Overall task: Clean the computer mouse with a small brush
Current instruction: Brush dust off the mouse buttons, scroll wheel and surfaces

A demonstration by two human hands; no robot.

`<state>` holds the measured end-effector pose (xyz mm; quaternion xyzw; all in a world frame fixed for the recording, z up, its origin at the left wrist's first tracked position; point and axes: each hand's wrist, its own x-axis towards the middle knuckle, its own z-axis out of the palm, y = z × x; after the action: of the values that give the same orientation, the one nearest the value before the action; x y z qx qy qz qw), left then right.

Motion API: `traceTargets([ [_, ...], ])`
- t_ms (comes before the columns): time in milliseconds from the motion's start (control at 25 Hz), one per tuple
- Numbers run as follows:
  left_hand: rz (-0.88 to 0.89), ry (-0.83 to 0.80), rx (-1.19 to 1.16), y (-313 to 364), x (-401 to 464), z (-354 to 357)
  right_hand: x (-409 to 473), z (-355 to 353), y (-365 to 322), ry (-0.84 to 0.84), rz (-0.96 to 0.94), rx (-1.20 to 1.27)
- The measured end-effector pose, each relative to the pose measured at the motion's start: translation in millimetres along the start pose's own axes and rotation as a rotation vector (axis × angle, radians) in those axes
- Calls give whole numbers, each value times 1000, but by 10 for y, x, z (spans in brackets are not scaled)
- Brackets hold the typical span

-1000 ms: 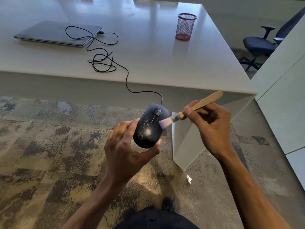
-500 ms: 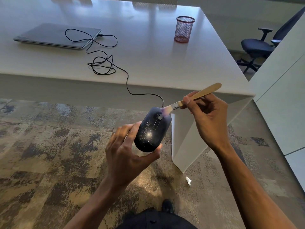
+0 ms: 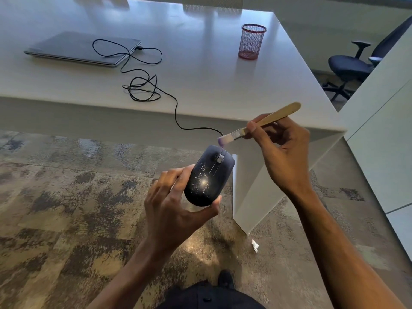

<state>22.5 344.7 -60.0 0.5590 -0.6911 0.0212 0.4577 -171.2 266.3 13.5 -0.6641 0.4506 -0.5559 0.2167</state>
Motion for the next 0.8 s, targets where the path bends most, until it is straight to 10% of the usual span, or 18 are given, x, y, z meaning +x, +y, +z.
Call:
traceTargets([
  [560,-23,-6,14,11,19,-5,-89,-10,-92,42,-3,-62],
  [800,-29,-21,37,25,48,-10,-298,44,-242,-259,-72,61],
])
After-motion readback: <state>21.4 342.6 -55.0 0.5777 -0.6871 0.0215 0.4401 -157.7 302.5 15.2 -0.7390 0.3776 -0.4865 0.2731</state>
